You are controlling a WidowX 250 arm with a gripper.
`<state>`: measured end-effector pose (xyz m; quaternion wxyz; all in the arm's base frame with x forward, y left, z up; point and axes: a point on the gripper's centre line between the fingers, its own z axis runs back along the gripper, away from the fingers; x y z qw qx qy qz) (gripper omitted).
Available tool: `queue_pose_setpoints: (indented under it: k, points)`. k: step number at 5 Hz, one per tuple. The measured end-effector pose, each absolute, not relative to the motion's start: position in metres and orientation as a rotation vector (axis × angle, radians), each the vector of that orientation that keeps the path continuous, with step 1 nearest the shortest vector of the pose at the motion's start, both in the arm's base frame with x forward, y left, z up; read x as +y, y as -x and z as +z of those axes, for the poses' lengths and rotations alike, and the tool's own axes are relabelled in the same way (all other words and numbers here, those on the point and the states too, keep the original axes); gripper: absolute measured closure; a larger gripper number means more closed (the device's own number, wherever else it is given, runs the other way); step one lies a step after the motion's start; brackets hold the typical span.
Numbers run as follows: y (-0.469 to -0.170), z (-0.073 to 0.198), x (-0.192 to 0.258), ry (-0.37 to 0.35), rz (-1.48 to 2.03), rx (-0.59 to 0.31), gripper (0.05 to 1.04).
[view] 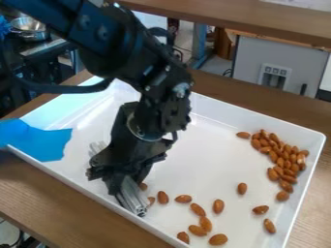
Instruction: Sweep into pile
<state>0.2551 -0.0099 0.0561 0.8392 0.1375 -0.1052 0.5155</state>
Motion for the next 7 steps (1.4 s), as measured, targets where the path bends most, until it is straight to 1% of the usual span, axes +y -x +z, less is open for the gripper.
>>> queue_pose_setpoints:
  k: [2,3,4,5,6,7]
  points:
    - [-0.270,0.052,-0.024,-0.314,1.096,-0.230,0.712]
    - [-0.286,0.052,-0.048,-0.311,1.109,-0.234,0.712]
    - [-0.305,0.054,-0.083,-0.314,1.143,-0.212,0.712]
    - [-0.331,0.054,-0.116,-0.322,1.177,-0.208,0.712]
    - [-0.360,0.054,-0.139,-0.331,1.218,-0.218,0.712]
    - [-0.387,0.053,-0.146,-0.360,1.267,-0.223,0.712]
